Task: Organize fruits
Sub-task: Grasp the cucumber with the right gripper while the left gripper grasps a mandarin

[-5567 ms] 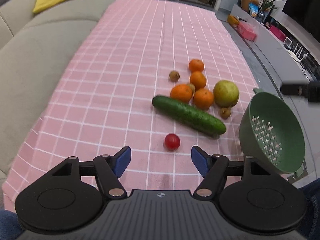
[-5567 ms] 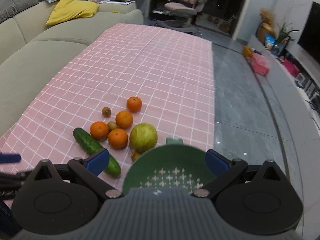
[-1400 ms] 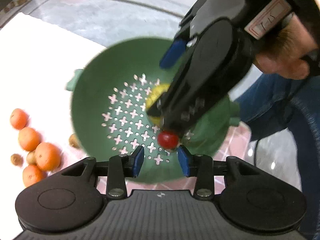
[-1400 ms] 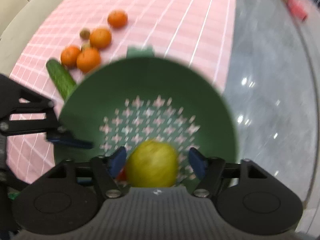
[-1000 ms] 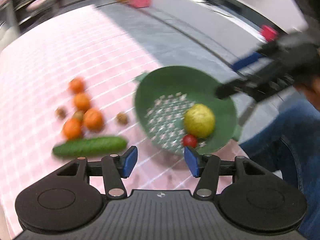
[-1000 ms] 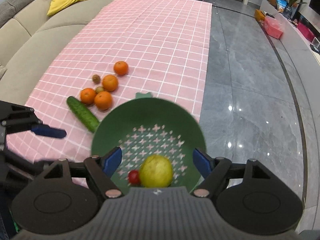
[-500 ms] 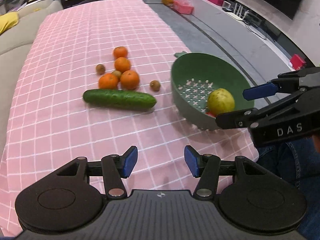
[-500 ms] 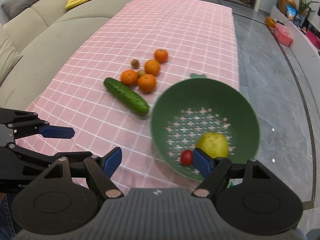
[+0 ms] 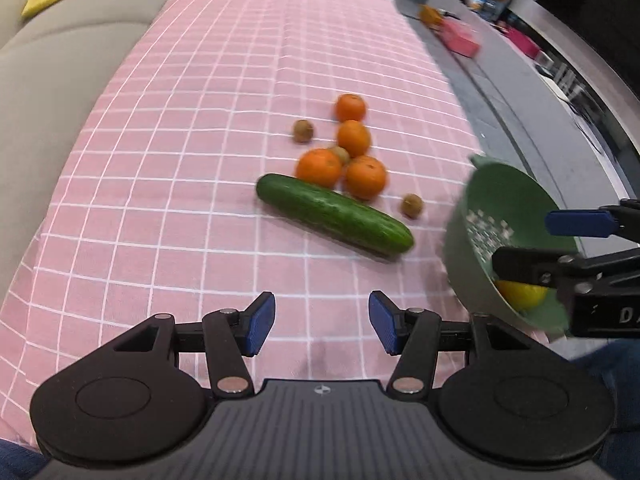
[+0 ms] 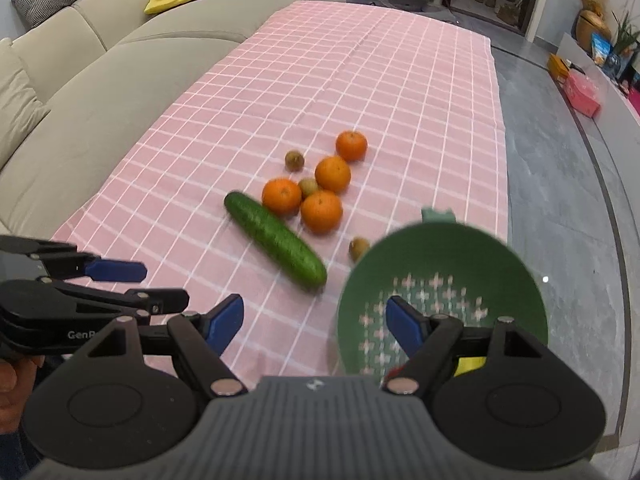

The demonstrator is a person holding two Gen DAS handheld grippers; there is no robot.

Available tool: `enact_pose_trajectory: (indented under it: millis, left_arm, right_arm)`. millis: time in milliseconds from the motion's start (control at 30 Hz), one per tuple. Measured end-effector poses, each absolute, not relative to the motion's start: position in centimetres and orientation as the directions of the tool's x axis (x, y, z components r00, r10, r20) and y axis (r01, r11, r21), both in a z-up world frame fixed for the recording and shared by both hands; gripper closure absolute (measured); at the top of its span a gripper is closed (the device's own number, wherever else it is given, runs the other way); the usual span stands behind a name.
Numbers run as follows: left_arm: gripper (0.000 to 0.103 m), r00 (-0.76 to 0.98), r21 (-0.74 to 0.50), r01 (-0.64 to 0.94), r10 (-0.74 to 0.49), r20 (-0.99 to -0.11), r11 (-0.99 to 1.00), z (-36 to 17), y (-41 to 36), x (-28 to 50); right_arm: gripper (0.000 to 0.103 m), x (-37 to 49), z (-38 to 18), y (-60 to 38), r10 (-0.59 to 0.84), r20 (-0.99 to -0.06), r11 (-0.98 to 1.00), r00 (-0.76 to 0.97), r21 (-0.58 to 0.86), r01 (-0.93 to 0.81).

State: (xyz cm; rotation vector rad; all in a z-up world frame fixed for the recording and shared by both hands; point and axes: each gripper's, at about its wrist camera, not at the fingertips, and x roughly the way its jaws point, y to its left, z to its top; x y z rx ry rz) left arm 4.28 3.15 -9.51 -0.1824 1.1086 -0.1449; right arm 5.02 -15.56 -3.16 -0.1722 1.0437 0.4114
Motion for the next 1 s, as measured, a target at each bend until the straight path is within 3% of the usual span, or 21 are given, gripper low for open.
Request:
enact_pose_trajectory:
  millis: [233, 467, 733, 1000]
  left_arm:
    - [0.039, 0.404, -0.305, -0.057, -0.257, -0.878, 0.951, -11.1, 4.6, 7.6]
    - [0.037, 0.408, -0.181, -0.075, -0.135, -0.903, 0.981, -11.0, 8.5, 8.9]
    - [0.037, 0.410, -0.171, -0.132, -0.103, -0.906, 0.976, -10.8, 13.2, 9.3]
    - [0.037, 0.423, -0.195, -0.092, -0.139, -0.896, 0.976, -11.2, 12.6, 9.9]
  right_arm:
    - [0.028, 9.8, -3.4, -13.8, 0.267, -0.867, 0.892, 0.420, 0.057, -0.449]
    - [0.036, 12.5, -6.4, -9.9, 0.368, -0.882, 0.764, 0.294, 0.106, -0.636]
    - [0.052, 14.4, -12.5, -5.1, 0.243, -0.949, 0.690, 0.200, 0.024, -0.723]
    - [0.050, 15.4, -14.1, -4.2, 0.199, -0.954, 0.680, 0.225, -0.031, -0.733]
